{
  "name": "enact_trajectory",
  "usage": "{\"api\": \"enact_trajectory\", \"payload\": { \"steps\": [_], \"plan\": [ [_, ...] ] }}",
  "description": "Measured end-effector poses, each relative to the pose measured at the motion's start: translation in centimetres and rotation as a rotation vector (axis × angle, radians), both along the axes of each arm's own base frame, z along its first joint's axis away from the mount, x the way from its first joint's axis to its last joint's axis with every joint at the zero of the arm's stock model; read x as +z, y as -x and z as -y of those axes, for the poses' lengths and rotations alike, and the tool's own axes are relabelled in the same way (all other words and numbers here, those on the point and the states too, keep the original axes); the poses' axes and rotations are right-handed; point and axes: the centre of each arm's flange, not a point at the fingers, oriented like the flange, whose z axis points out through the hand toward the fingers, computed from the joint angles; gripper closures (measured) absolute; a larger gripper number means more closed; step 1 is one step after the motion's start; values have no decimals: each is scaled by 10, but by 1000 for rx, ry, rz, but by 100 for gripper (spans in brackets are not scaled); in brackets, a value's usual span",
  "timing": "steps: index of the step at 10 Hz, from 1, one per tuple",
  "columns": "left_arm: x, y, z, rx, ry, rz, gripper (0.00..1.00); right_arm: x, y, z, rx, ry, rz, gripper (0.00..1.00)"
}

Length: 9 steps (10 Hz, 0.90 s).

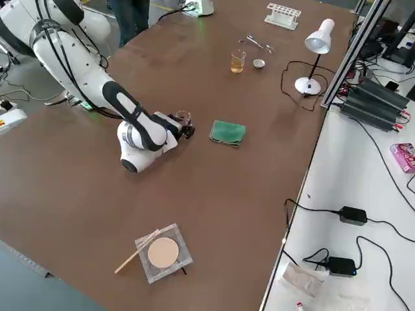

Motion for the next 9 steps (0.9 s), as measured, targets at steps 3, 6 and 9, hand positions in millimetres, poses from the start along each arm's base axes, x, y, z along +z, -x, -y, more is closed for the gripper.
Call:
{"api": "enact_trajectory", "payload": {
  "steps": [3,6,9],
  "plan": [
    [-5,-3,0,0,2,-9,0,-9,-2,6,5,0,17,62],
    [-5,-3,-2,2,2,-8,0,-18,1,8,29,-26,18,62],
    [-5,-3,5,-9,-9,-8,0,-19,0,7,54,-31,19,62]
  ]
}}
